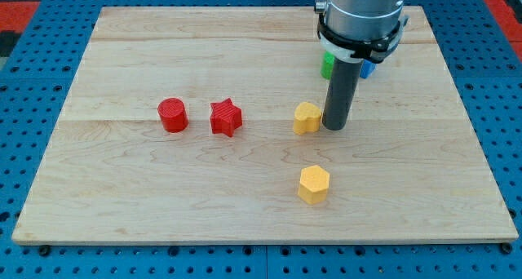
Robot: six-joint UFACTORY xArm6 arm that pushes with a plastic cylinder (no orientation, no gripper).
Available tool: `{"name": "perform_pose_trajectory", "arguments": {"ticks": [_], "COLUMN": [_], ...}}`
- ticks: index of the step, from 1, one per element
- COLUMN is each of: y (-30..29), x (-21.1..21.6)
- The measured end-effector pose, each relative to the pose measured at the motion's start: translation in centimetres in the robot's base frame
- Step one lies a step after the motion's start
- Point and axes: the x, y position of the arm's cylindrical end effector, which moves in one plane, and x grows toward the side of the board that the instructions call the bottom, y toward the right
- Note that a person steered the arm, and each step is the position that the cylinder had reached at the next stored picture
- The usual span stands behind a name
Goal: Push the yellow heart towards the red star
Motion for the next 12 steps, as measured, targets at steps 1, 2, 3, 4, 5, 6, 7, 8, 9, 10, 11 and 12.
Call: {"name": "perform_pose_trajectory", "arguments": {"ticks": [1,2,3,4,5,6,7,8,9,10,11,12], "y": [-0.3,-2.0,-3.3,-3.5,-3.5,-3.9,-4.3,-5.1,-4.1,-3.2,-4.0,-4.9], "x": [-0.2,-0.2,-0.2,0.1,1.4,1.4,1.4,1.4,1.3,0.1,0.0,0.0]}}
